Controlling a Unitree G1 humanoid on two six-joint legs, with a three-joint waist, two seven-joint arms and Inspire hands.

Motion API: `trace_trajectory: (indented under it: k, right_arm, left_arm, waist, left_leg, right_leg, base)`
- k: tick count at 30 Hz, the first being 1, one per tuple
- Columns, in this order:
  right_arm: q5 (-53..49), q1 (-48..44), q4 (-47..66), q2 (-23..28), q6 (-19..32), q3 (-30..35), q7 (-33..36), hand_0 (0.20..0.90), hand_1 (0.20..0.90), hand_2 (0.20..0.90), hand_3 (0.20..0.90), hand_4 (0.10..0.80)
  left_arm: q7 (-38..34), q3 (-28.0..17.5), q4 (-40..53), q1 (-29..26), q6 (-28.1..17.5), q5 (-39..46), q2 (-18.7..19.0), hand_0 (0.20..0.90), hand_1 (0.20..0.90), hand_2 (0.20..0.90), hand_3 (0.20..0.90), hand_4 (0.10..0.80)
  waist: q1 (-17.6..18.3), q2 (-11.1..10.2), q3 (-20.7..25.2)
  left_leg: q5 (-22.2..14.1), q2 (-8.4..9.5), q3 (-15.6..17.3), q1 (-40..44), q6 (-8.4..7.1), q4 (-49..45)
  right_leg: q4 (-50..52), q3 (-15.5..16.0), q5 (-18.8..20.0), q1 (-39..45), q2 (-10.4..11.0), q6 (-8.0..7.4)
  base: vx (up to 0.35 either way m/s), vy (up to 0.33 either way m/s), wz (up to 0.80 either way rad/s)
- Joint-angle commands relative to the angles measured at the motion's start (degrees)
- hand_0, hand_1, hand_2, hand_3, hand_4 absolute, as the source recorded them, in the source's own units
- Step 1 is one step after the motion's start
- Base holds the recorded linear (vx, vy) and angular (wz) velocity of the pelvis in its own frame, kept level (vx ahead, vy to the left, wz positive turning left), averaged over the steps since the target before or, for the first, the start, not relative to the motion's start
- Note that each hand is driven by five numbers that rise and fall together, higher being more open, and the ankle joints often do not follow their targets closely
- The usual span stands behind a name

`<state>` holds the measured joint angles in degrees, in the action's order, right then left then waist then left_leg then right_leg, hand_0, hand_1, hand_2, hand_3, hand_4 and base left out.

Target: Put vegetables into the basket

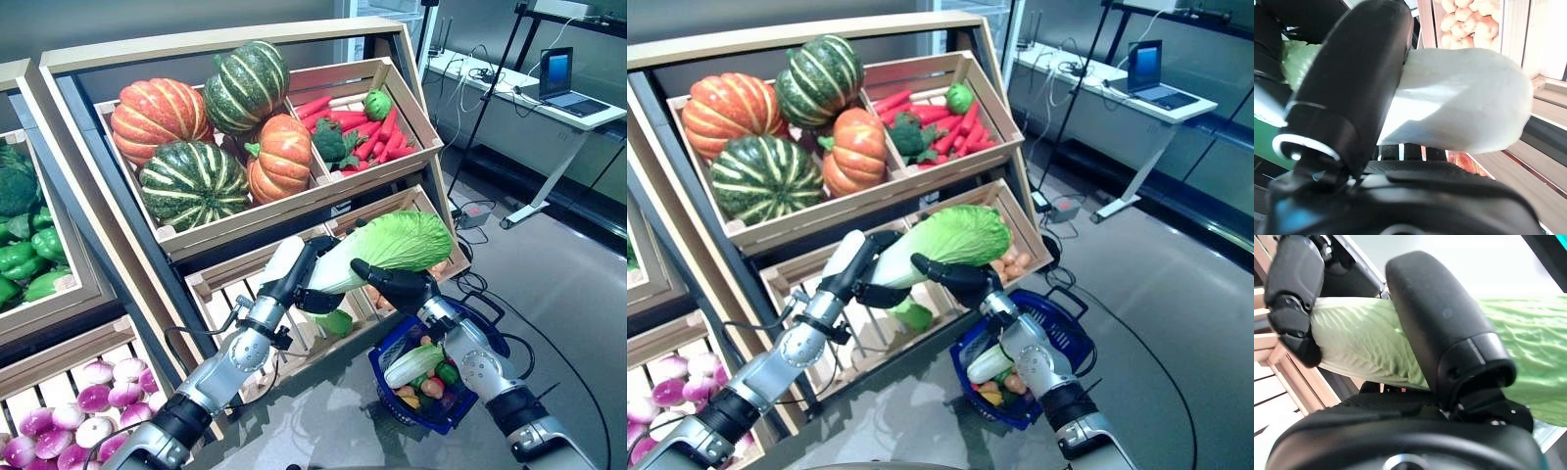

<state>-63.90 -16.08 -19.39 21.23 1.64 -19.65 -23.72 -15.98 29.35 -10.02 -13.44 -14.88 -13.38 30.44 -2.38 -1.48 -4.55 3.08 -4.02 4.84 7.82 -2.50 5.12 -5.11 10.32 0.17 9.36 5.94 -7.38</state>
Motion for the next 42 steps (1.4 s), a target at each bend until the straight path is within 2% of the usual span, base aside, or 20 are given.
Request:
trace_trajectory:
  k: [1, 13, 18, 19, 24, 27, 35, 42]
  right_arm:
    - [-10.39, -13.33, 12.16, -8.39, 9.37, 2.55, -4.19, 0.3, 0.3, 0.3, 0.3, 0.4]
    - [-10.42, -13.7, 12.3, -9.13, 9.2, 3.76, -3.77, 0.3, 0.3, 0.3, 0.3, 0.4]
    - [-9.36, -13.62, 12.73, -9.1, 9.97, 3.88, -3.07, 0.3, 0.3, 0.3, 0.3, 0.4]
    - [-8.53, -13.58, 12.8, -8.94, 10.18, 4.14, -2.83, 0.3, 0.3, 0.3, 0.3, 0.4]
    - [-5.16, -13.44, 13.0, -8.05, 10.65, 5.37, -2.11, 0.3, 0.3, 0.3, 0.3, 0.4]
    - [-2.08, -13.32, 13.65, -5.57, 10.01, 7.32, -0.44, 0.3, 0.3, 0.3, 0.3, 0.4]
    - [0.7, -10.3, 11.68, 0.26, 9.87, 12.16, 1.52, 0.3, 0.3, 0.3, 0.3, 0.4]
    - [1.98, -7.46, 7.89, 4.91, 8.9, 16.11, 2.41, 0.3, 0.3, 0.3, 0.3, 0.4]
  left_arm:
    - [1.88, 10.29, 1.07, -8.12, -7.08, -4.86, -1.64, 0.3, 0.3, 0.3, 0.3, 0.4]
    - [1.28, 11.0, -1.34, -6.36, -6.47, -5.34, -2.85, 0.3, 0.3, 0.3, 0.3, 0.4]
    - [2.08, 10.78, -1.72, -5.85, -5.44, -2.75, -3.12, 0.3, 0.3, 0.3, 0.3, 0.4]
    - [2.77, 10.49, -2.04, -5.51, -4.94, -0.78, -3.28, 0.9, 0.9, 0.9, 0.9, 0.8]
    - [4.24, 9.44, -4.04, -3.42, -2.51, 1.49, -4.58, 0.9, 0.9, 0.9, 0.9, 0.8]
    - [4.61, 8.06, -9.12, -0.78, 0.59, 2.09, -5.9, 0.9, 0.9, 0.9, 0.9, 0.8]
    - [1.7, 4.0, -20.32, 3.09, 1.9, -1.65, -5.65, 0.9, 0.9, 0.9, 0.9, 0.8]
    - [-1.19, -0.24, -28.55, 3.2, 2.93, -0.81, -5.6, 0.9, 0.9, 0.9, 0.9, 0.8]
  waist:
    - [0.59, -0.75, 1.96]
    - [0.63, -0.75, 2.35]
    - [0.76, -0.71, 2.28]
    - [0.81, -0.72, 2.25]
    - [0.93, -0.79, 2.18]
    - [1.5, -1.07, 2.12]
    - [2.9, -1.3, 1.69]
    - [4.37, -1.31, 1.29]
  left_leg:
    - [-5.11, 0.57, -2.11, -0.02, -0.04, -0.12]
    - [-5.77, 0.37, -1.92, 0.1, -0.14, -0.12]
    - [-5.69, 0.3, -1.66, 0.09, -0.16, -0.12]
    - [-5.72, 0.28, -1.57, 0.11, -0.15, -0.12]
    - [-5.74, 0.18, -1.23, 0.19, -0.18, -0.12]
    - [-5.78, 0.06, -0.44, 0.3, -0.2, -0.12]
    - [-5.7, -0.25, 1.35, 0.59, -0.14, -0.25]
    - [-5.71, -0.55, 2.6, 1.14, -0.2, -0.38]
  right_leg:
    - [0.56, -1.79, 0.77, -0.94, 1.01, -0.17]
    - [0.46, -1.83, 0.19, -0.84, 0.8, -0.19]
    - [0.51, -2.04, 0.24, -0.95, 0.74, -0.19]
    - [0.53, -2.09, 0.24, -0.98, 0.73, -0.21]
    - [0.58, -2.26, 0.37, -1.08, 0.63, -0.21]
    - [0.68, -2.69, 0.45, -1.27, 0.44, -0.18]
    - [1.04, -3.93, 0.89, -1.88, 0.21, -0.24]
    - [1.11, -5.09, 1.24, -1.99, 0.04, -0.38]
  base:
    - [0.0, 0.0, 0.0]
    - [0.006, 0.0, 0.0]
    - [0.0, 0.0, 0.0]
    - [0.0, 0.0, 0.0]
    - [0.0, 0.0, 0.0]
    - [0.0, 0.0, 0.0]
    - [0.003, 0.005, -0.02]
    - [0.012, 0.01, -0.09]
